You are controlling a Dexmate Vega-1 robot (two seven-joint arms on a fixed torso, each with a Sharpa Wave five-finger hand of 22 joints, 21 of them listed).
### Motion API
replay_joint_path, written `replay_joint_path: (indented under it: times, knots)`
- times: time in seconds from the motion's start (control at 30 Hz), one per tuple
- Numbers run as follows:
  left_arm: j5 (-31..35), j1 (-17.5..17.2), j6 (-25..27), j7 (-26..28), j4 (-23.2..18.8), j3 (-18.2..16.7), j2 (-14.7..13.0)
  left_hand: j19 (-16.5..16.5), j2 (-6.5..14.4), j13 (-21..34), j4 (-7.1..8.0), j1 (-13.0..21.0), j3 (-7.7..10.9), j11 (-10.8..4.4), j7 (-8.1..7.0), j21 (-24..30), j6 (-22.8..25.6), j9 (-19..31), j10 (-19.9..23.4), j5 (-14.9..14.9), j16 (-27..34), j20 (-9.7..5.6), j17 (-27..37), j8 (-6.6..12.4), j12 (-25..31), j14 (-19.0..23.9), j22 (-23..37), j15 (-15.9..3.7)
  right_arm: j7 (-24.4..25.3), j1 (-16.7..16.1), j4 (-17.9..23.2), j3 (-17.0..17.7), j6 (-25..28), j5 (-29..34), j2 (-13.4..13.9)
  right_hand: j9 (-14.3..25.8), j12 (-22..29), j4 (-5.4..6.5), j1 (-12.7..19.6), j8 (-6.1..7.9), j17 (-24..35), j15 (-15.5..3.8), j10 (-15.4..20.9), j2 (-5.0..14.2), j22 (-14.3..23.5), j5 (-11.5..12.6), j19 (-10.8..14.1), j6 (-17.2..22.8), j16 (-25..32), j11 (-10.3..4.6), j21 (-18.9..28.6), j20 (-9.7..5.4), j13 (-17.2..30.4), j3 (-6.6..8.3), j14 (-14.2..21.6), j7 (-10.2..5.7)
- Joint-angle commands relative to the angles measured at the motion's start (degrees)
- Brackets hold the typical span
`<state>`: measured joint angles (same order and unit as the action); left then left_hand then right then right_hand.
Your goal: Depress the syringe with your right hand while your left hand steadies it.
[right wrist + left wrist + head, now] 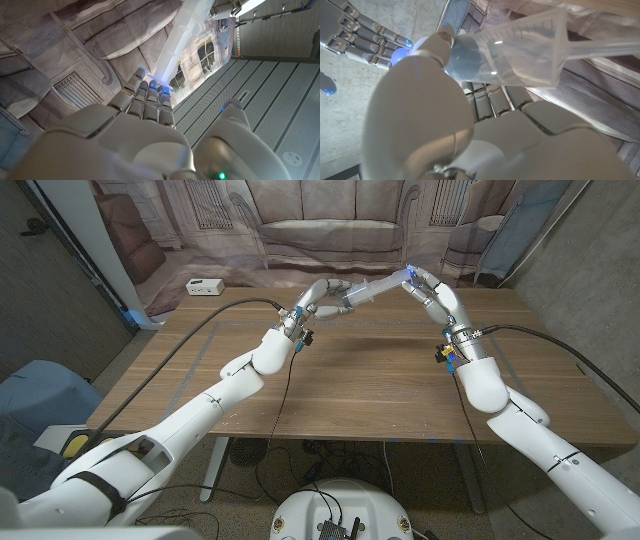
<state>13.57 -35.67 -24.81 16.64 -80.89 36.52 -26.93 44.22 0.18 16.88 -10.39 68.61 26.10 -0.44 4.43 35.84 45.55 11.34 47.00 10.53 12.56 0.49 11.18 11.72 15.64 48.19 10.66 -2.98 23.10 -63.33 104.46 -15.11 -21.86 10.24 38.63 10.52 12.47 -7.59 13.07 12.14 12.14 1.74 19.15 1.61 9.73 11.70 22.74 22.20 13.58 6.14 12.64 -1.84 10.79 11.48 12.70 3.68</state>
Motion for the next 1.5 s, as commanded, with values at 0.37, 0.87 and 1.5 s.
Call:
replay_joint_path:
  times: [0.37, 0.87, 1.5]
  knots:
    - [0.1, 1.1, -0.4, -0.2, 0.9, 0.3, 0.6, 0.3, 5.5, 0.3, 1.57, 0.6, 1.57, -0.25, 0.41, 0.8, 1.0, 0.1, 0.7, 0.3, 0.4, -0.66, 0.2, 0.18, -0.1, 3.6, 0.1, -2.86, -0.4, 1.2, -1.2, -1.0, -0.3, -0.4, -0.3, 0.2, -0.2, -0.2, 0.4, -0.08, 0.1, -0.09, 0.4, 0.22, 0.3, -0.2, 0.6, 0.6, 0.0, 0.01, -0.3, -0.06, 0.2, 0.2, 0.4, -0.1]
    - [0.2, 1.6, -0.9, 0.0, 1.4, 0.7, 1.3, 0.2, 5.5, 0.4, 1.42, 0.6, 1.63, -0.21, 0.35, 1.0, 1.1, 0.1, 0.8, 0.3, 0.3, -0.7, 0.2, 0.15, -0.2, 3.5, 0.1, -2.88, -0.6, 1.4, -1.9, -1.4, -1.0, -0.8, -0.2, 0.2, -0.3, -0.17, 0.4, -0.19, 0.2, -0.01, 0.4, 0.38, 0.3, -0.2, 0.7, 0.6, 0.0, 0.21, -0.4, 0.01, 0.2, 0.2, 0.5, 0.11]
    - [0.3, 1.8, -0.2, -0.1, 0.9, 0.9, 1.5, 0.0, 5.7, 0.6, 1.21, 0.8, 1.88, -0.16, 0.32, 1.3, 1.0, 0.1, 0.8, 0.4, 0.3, -0.61, 0.2, 0.02, -0.5, 3.5, 0.1, -2.82, -1.4, 1.4, -1.6, -1.7, -0.3, -1.0, 0.3, 0.3, -0.1, -0.08, 0.4, -0.01, 0.3, -0.14, 1.4, 0.44, 0.3, -0.3, 1.4, 1.7, 0.2, 0.34, -0.4, 0.14, 0.3, 0.07, 1.4, -0.03]
